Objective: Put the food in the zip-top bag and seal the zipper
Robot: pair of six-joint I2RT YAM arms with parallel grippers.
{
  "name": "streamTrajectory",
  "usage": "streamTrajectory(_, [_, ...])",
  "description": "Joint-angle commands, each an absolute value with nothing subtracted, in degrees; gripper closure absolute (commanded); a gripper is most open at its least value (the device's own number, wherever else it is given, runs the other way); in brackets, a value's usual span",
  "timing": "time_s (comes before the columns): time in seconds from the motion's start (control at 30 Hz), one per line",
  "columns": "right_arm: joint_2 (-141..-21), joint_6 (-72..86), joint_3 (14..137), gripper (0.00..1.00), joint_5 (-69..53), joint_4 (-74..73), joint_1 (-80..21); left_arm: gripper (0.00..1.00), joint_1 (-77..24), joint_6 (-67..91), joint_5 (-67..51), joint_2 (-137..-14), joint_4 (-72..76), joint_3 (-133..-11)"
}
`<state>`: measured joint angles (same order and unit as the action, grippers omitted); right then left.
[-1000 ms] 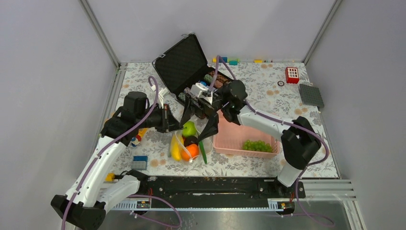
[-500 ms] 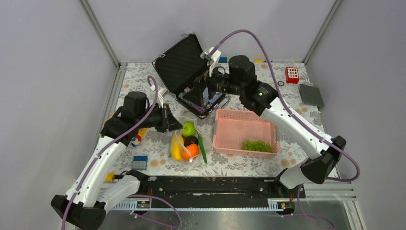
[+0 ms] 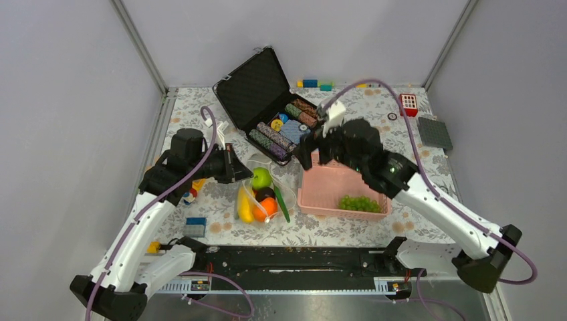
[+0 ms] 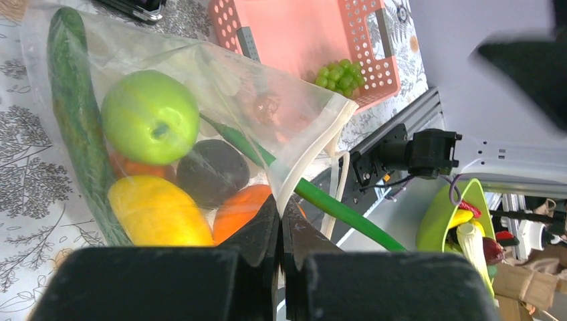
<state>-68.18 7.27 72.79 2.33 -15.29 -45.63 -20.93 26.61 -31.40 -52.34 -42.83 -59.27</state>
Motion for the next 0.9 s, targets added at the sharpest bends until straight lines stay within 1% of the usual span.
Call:
streamTrajectory(0.0, [-61.91,3.88,64.14,0.00,5.70,-19.70,-53.42,1.00,-20.64,27.34,-26.96,-50.07,-40.57,-61.75])
streamTrajectory(0.13, [-55.44,1.31,57.65,0.00,10.08,-20.97,-61.40,1.00,-20.65,27.41,-25.59,-50.04,-41.01,-61.43])
streamTrajectory(0.23, [-51.29,-3.01,52.51,0.01,14.76,-16.56,-66.49,1.00,-20.65,27.58,-26.13,-50.55,-40.96,-61.54])
streamTrajectory(0.3, [-49.89,-6.82,49.13,0.03,15.14,-13.47,-69.01,1.00,-20.65,27.62,-26.16,-50.71,-40.97,-61.66])
streamTrajectory(0.4, [-48.42,-14.32,44.25,0.08,12.81,-9.88,-72.08,1.00,-20.65,27.64,-26.33,-50.58,-40.97,-61.55])
streamTrajectory(0.47, [-46.99,-18.05,41.36,0.11,9.07,-6.91,-72.42,1.00,-20.65,27.77,-26.68,-50.39,-40.84,-61.44])
streamTrajectory(0.6, [-45.68,-23.33,34.59,0.13,-0.40,8.81,-72.60,1.00,-20.65,27.82,-27.27,-50.38,-40.65,-61.34])
streamTrajectory(0.7, [-47.68,-26.68,34.58,0.14,-2.87,13.89,-72.64,1.00,-20.63,27.77,-28.33,-50.36,-40.29,-61.24])
streamTrajectory(0.87, [-52.86,-29.06,38.19,0.21,-8.88,14.74,-72.60,1.00,-20.61,27.51,-29.38,-50.53,-40.05,-61.03])
